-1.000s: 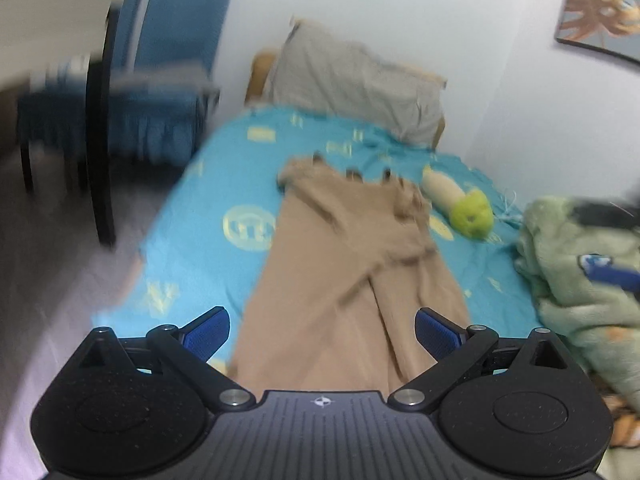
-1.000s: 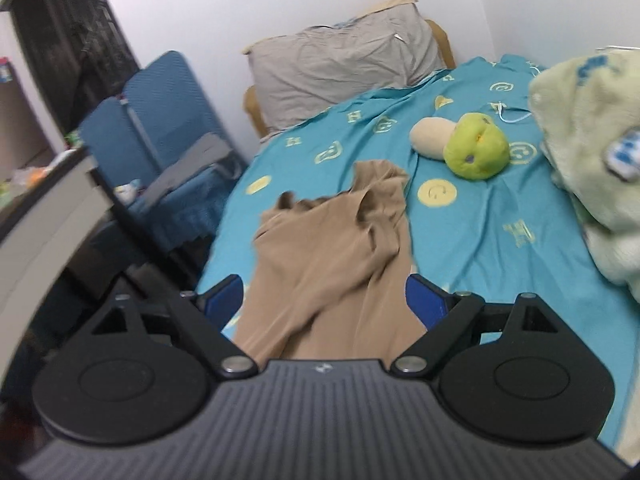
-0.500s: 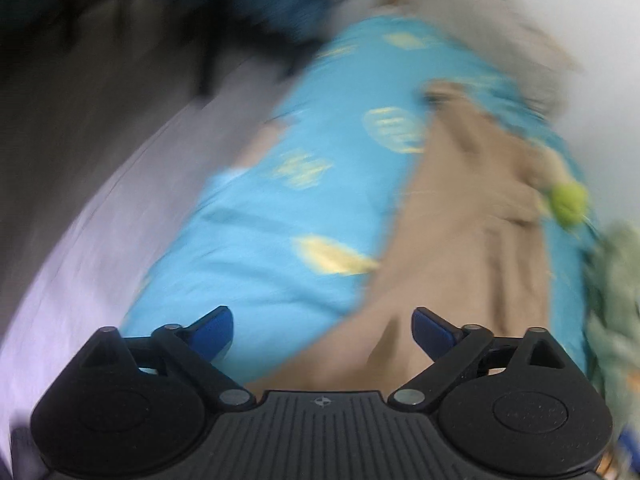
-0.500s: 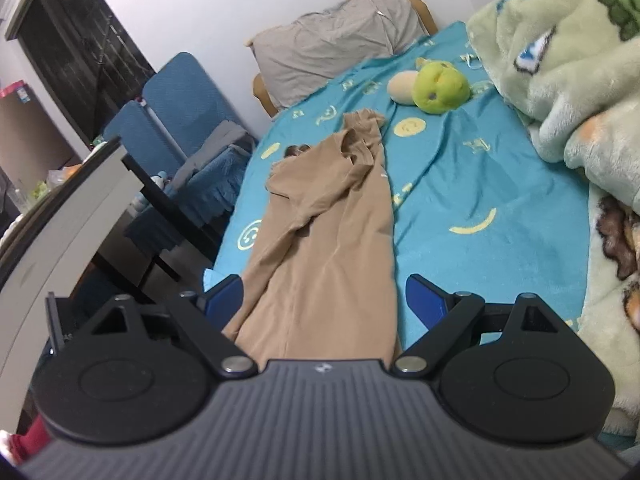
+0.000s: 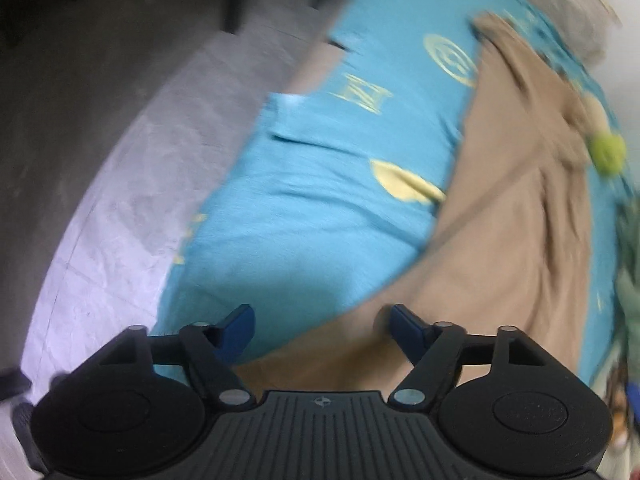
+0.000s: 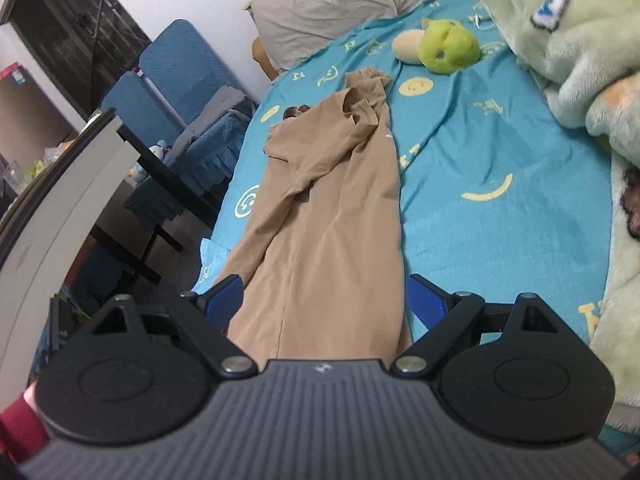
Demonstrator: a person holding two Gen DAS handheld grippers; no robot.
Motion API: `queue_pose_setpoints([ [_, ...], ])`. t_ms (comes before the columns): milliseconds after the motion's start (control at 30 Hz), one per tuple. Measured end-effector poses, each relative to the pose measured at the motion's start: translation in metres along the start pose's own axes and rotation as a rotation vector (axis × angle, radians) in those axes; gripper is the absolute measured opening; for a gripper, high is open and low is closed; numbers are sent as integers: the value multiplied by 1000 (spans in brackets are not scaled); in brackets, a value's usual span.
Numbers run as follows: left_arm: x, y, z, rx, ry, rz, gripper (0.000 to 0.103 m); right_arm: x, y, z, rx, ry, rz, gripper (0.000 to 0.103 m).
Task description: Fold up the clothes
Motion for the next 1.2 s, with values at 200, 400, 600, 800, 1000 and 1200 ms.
queue_pose_setpoints([
  [200,10,9,12,-111,-215,-39,76,-1,-1,-1,5,-2,-4,89],
  [400,0,1,24,-49,-553,-123,82,-2,-1,1,3,-8,-12,89],
  [600,-19,-9,27,-95,-661,-251,63,-2,-6,4,-12,-31,-30,89],
  [800,-36,4,48,-27,-796,-226,7,-2,-11,5,-33,-38,-36,89],
  [1000,-92,54,114,-66,-1087,-150,2,-2,-13,9,-48,-57,-40,89],
  [1200,-132,60,177,-196,-1091,-108,1,-2,-19,13,-59,-77,-54,89],
])
Point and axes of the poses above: each gripper's, at about its wrist camera, not at the fingertips, and y roughly against the way its jaws point, z to its right, x to its top, the point moved 4 cm from there along -y, roughly the way its jaws point, and after that the axes turned 11 degrees about -x, right-handed, at the moved point
